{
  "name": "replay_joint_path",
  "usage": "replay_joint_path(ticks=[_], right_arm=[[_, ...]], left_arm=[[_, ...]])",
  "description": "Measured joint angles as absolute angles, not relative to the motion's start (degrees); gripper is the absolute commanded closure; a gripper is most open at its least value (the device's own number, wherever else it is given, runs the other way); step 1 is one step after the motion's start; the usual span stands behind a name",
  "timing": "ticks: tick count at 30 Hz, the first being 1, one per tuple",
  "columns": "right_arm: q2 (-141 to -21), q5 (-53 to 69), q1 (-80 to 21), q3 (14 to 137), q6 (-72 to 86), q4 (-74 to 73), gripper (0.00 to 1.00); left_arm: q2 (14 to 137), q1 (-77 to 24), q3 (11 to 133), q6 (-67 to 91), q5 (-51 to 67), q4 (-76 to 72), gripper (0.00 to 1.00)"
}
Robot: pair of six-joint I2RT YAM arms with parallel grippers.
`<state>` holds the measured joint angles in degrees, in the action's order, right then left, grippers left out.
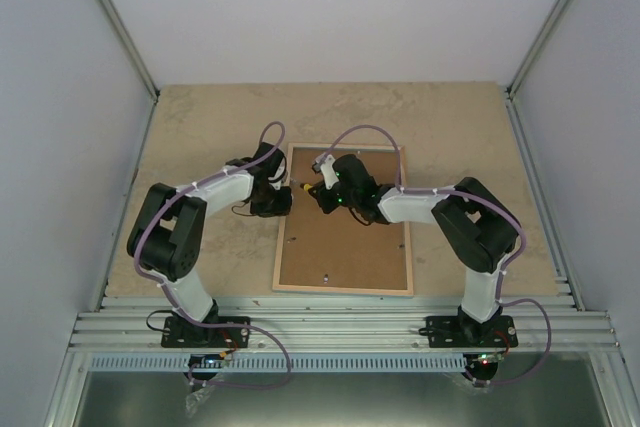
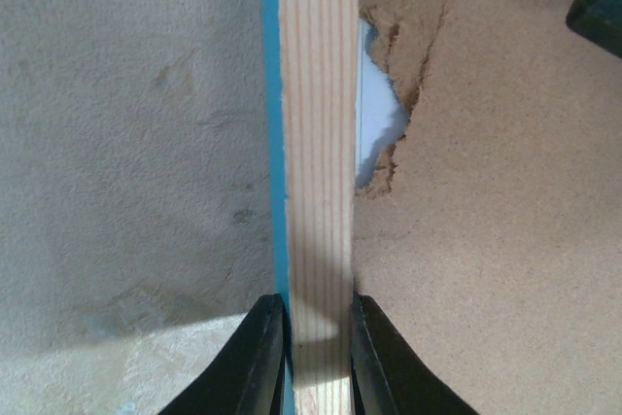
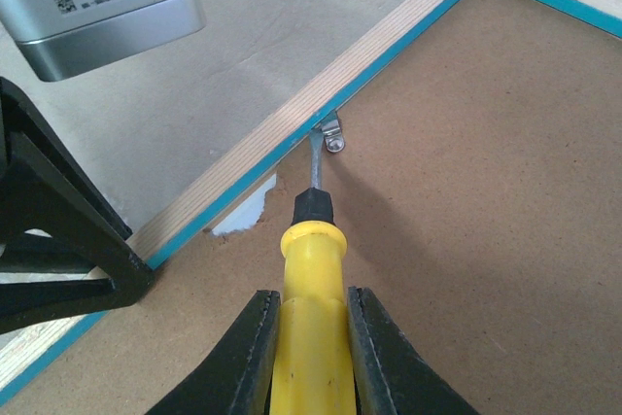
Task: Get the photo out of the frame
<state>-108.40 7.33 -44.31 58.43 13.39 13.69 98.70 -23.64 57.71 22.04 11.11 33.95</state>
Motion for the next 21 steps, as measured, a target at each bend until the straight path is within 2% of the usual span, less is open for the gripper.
replay_joint_path(ticks=[12, 21], right_arm=[[-108.38, 3.44, -43.4, 58.17, 15.73, 15.0, 0.99], [-107.72, 5.32, -43.42, 57.45, 15.64, 14.37, 0.99]], left_arm=[[97.51, -23.86, 56.18, 22.81, 11.31, 33.43, 0.86], [97.36, -23.9, 56.05, 22.98, 11.29, 33.43, 0.85]])
